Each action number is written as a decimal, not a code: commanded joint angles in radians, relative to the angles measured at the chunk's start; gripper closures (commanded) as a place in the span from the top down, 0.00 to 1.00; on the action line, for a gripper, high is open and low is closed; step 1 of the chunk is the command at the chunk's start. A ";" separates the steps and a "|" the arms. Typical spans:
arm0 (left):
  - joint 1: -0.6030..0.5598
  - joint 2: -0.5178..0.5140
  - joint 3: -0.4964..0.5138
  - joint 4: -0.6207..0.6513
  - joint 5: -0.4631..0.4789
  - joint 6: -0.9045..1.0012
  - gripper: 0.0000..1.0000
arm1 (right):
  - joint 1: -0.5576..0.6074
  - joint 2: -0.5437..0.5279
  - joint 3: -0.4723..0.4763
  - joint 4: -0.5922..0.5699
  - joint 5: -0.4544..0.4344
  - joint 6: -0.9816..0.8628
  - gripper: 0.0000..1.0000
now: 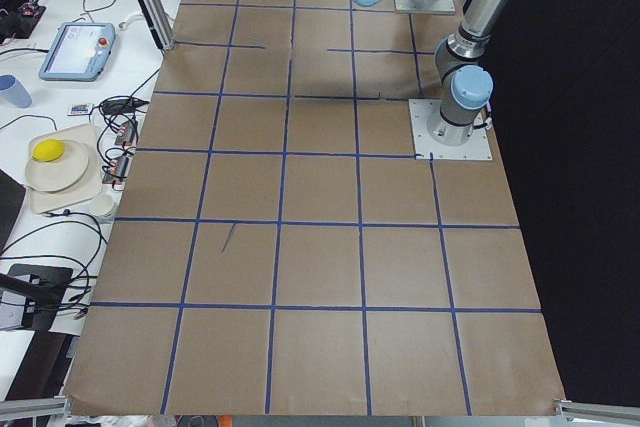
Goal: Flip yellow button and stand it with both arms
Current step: 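Grasp the yellow cap with the right gripper while the left gripper releases and withdraws, then lower the button with the right gripper and stand it upright on the table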
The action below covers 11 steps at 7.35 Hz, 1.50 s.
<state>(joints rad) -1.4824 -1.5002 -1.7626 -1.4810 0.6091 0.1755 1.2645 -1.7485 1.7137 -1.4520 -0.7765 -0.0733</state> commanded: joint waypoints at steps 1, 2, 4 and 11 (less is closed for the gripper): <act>0.007 -0.035 0.059 -0.010 0.288 0.001 0.95 | 0.001 -0.002 0.074 -0.060 -0.308 -0.324 0.22; -0.005 -0.063 0.116 -0.028 0.437 0.001 0.95 | -0.002 -0.006 0.149 -0.156 -0.372 -0.414 0.21; -0.051 -0.094 0.208 -0.082 0.751 0.009 0.95 | -0.043 -0.052 0.260 -0.235 -0.479 -0.689 0.20; -0.061 -0.083 0.221 -0.091 0.923 0.057 1.00 | -0.494 0.079 0.363 -0.606 -0.648 -2.018 0.18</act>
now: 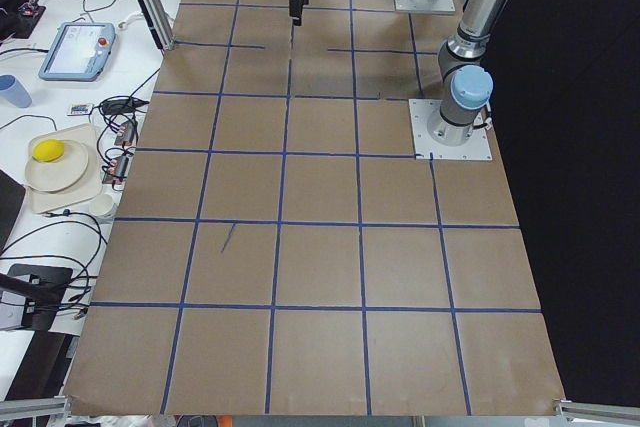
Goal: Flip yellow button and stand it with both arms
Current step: 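Lower the button with the right gripper and stand it upright on the table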
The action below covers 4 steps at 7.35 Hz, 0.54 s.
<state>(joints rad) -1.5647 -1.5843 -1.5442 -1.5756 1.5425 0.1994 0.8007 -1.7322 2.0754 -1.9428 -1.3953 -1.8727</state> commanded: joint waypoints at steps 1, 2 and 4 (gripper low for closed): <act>0.029 0.009 0.003 0.006 -0.006 0.046 1.00 | -0.041 0.112 0.000 -0.163 -0.028 -0.428 0.18; 0.037 0.010 0.003 0.006 -0.018 0.046 1.00 | -0.069 0.134 0.005 -0.163 -0.024 -0.639 0.18; 0.034 0.012 0.004 0.008 -0.015 0.046 1.00 | -0.087 0.175 0.003 -0.163 -0.025 -1.014 0.17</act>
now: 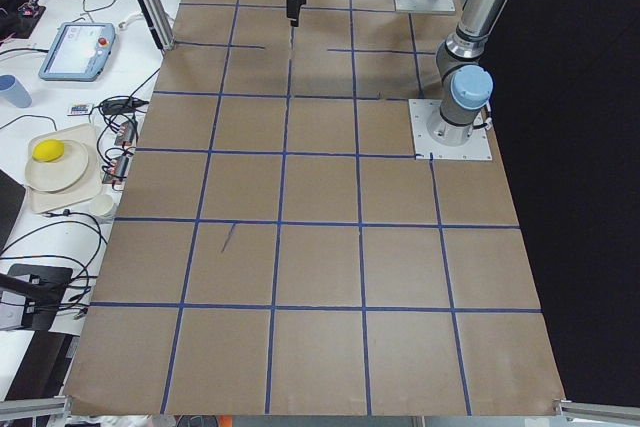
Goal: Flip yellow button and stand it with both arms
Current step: 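Lower the button with the right gripper and stand it upright on the table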
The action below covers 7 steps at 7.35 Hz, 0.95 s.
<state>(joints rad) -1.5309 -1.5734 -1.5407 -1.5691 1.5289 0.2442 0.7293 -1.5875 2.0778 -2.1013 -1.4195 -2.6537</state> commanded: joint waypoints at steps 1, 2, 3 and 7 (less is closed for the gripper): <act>0.002 0.003 0.001 0.001 -0.003 0.001 1.00 | -0.052 0.061 0.001 -0.002 0.008 -0.292 0.16; 0.000 0.001 0.001 0.003 0.007 0.004 1.00 | -0.063 0.128 -0.007 -0.003 0.008 -0.402 0.17; 0.000 0.000 0.001 0.003 0.004 0.003 1.00 | -0.070 0.171 -0.022 -0.002 0.028 -0.432 0.17; 0.002 -0.002 0.001 0.003 0.002 0.003 1.00 | -0.071 0.239 -0.059 0.001 0.080 -0.425 0.75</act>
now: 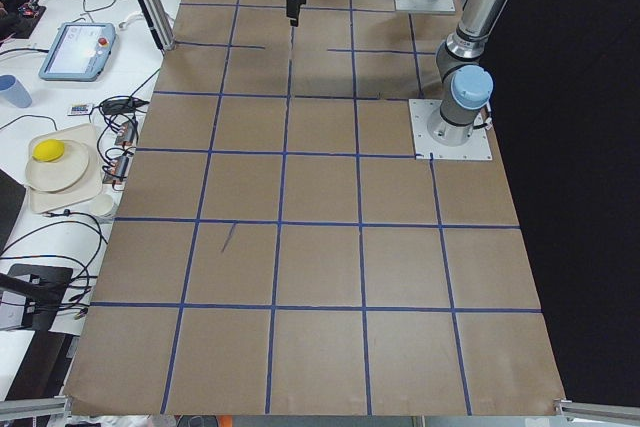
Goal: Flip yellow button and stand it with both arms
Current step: 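Lower the button with the right gripper and stand it upright on the table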
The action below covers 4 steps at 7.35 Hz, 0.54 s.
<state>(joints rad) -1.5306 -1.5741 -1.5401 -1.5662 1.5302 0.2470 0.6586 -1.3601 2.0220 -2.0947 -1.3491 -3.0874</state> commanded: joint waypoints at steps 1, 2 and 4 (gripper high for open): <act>0.000 -0.003 0.000 0.002 0.001 0.000 1.00 | -0.001 0.010 -0.005 -0.008 0.019 0.083 0.98; 0.000 -0.003 0.000 0.000 0.002 0.000 1.00 | -0.001 -0.002 -0.017 -0.001 0.012 0.193 1.00; 0.000 -0.004 0.000 0.002 0.004 0.000 1.00 | 0.018 -0.048 -0.142 0.130 0.016 0.257 1.00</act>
<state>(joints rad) -1.5308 -1.5772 -1.5401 -1.5650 1.5326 0.2470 0.6641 -1.3783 1.9622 -2.0605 -1.3355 -2.8811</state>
